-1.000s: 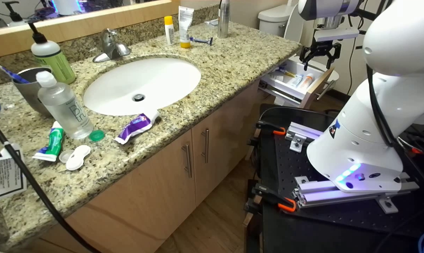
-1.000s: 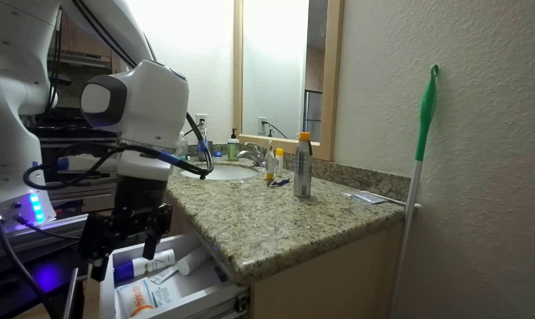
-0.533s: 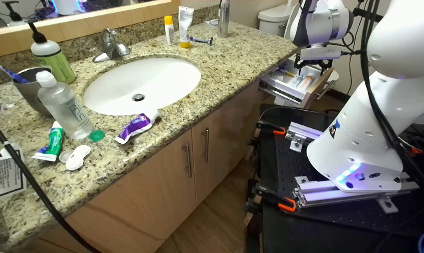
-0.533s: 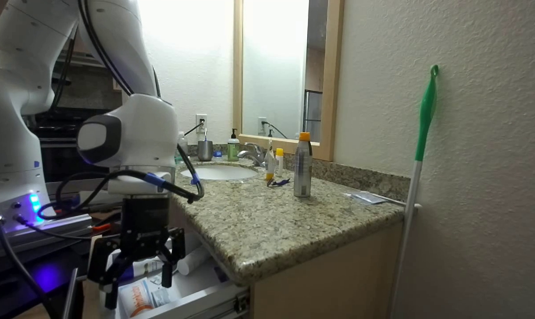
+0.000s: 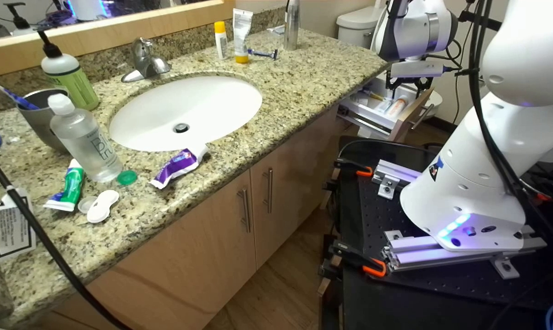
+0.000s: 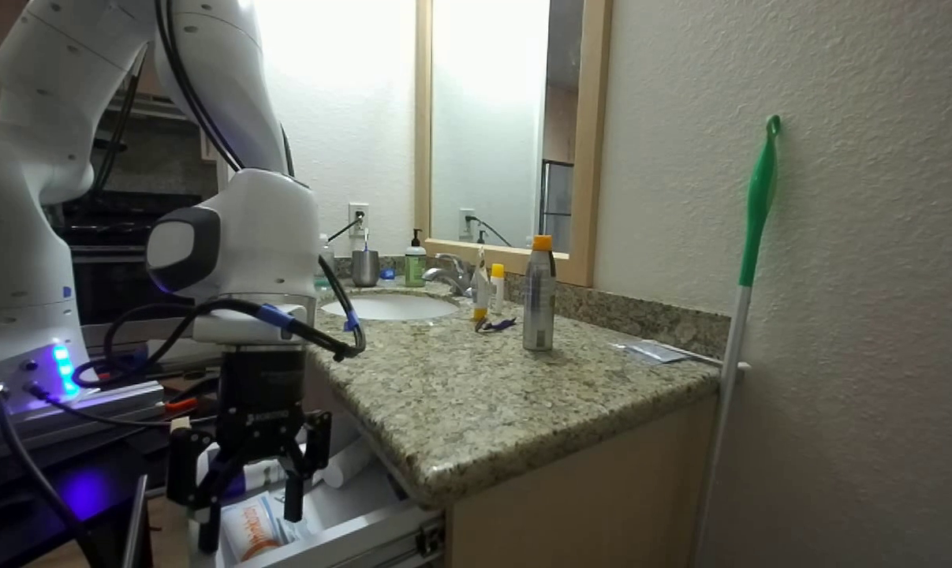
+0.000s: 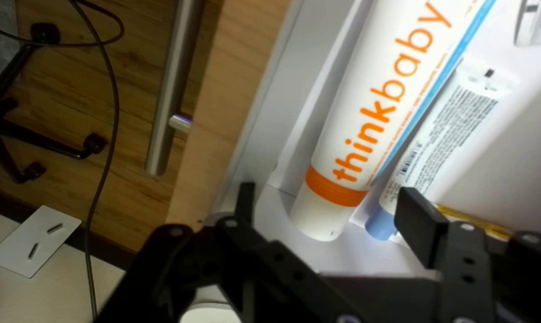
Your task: Take the white and orange bottle from the drawer and place it on the counter
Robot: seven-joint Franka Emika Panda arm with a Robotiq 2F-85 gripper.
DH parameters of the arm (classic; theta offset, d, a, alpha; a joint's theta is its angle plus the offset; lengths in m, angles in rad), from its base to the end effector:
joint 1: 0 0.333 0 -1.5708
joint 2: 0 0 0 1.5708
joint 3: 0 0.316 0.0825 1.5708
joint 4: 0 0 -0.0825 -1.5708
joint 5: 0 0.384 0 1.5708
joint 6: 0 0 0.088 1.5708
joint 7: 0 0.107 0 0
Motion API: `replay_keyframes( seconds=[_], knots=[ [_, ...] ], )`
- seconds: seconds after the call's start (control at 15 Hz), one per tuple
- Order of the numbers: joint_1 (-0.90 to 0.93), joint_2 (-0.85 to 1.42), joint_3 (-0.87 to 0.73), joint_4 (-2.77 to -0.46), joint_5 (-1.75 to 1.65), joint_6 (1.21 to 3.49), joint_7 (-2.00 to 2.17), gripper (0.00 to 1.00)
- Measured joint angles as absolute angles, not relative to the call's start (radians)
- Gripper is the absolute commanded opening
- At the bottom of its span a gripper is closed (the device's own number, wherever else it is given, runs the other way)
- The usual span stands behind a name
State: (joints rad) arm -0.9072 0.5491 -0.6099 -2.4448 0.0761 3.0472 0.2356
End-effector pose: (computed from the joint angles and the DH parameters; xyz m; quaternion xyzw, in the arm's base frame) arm -0.0048 -0.4901 0.1408 0.6384 -0.7524 -0.0217 0.1608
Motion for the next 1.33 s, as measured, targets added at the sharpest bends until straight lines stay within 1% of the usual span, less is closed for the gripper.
replay_keyframes(
  seconds=[0.13, 0.33, 0.4, 0.47, 0.67, 0.93, 1.33],
  knots=[
    [-0.9, 0.554, -0.614, -2.441, 0.088, 3.046, 0.236, 0.92],
    [-0.899, 0.556, -0.614, -2.44, 0.089, 3.046, 0.236, 0.93],
    [-0.899, 0.556, -0.614, -2.44, 0.089, 3.046, 0.236, 0.98],
    [-0.899, 0.556, -0.614, -2.44, 0.089, 3.046, 0.236, 1.0],
    [-0.897, 0.555, -0.614, -2.439, 0.094, 3.031, 0.227, 1.0],
    [-0.892, 0.544, -0.622, -2.423, 0.092, 2.925, 0.191, 1.0],
    [-0.892, 0.544, -0.623, -2.419, 0.093, 2.92, 0.19, 1.0]
  ],
)
